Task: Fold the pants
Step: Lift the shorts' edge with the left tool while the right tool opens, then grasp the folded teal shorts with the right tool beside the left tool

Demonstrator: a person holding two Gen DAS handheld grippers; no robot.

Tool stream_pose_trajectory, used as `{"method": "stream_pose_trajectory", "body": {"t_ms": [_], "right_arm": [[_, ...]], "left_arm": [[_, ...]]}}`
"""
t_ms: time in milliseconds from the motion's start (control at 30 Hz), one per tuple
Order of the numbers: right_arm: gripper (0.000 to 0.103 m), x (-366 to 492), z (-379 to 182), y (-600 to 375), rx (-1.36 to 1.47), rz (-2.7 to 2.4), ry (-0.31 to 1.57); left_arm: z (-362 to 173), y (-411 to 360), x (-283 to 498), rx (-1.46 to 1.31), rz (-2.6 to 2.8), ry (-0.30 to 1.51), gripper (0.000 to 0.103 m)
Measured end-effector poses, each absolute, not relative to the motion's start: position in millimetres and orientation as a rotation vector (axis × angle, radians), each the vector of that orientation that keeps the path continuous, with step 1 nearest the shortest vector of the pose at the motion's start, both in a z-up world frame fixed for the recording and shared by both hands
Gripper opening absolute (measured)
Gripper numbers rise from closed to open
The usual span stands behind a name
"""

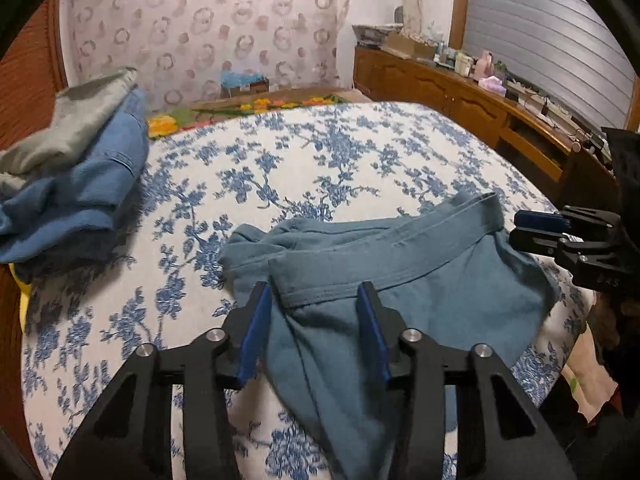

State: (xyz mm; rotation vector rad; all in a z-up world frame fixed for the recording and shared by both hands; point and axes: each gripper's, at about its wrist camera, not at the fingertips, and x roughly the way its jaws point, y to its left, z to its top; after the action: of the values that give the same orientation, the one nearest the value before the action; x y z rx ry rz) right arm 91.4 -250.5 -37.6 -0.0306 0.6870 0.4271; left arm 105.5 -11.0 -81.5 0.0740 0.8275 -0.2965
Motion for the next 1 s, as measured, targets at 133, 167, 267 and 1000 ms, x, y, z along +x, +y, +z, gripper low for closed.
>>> {"method": "stream_pose_trajectory", "body": {"t_ms": [133,167,267,1000], "right_arm": [[0.039,94,-39,-249,-0.026,0.428,0.695],[0.039,95,-39,-250,-0.024,0.429,0.698],[0.039,96,-40,-250,-0.020,0.428,0.701],[0.045,116,-45,-246,0.020,0.415,0.769]], "left_arm": [[-86,-9,114,0.066,-0.295,0.833,0.018],[-84,-9,113,0.068,-0.295,0.825,0.016],[-72,-4,111,0.037,-0.297,0.775,0.013],[-94,10,127,0.016,-0.226,0.860,0.065]]}}
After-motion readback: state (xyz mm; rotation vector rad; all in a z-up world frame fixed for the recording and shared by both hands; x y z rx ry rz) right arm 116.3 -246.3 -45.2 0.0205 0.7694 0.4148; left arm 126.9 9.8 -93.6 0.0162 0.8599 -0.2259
